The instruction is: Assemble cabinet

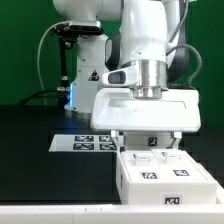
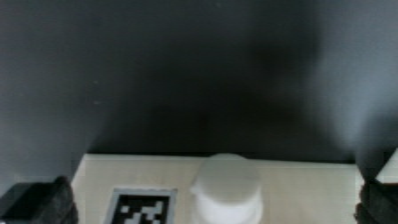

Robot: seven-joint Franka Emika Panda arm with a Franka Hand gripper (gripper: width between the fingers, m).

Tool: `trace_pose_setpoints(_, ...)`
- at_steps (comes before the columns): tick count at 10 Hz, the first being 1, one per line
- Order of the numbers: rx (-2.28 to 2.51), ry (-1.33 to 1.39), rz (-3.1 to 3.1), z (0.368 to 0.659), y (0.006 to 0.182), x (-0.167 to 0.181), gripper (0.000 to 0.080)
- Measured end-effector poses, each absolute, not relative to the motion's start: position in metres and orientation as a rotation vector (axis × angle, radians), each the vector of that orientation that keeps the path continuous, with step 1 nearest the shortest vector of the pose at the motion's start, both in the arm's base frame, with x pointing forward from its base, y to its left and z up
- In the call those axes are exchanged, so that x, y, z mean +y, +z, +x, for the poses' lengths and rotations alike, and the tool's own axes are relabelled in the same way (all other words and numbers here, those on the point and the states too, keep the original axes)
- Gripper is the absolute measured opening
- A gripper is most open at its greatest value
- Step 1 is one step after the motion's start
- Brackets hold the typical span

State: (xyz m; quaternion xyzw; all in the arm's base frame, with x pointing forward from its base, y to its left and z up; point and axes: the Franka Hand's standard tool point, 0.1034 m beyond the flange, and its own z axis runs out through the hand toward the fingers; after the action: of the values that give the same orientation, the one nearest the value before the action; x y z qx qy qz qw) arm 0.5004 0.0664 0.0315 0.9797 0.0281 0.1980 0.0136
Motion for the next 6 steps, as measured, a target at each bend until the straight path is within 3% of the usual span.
trace_pose_setpoints(6, 0.113, 0.610, 3.043, 0.5066, 0.0232, 0.0662, 0.0796)
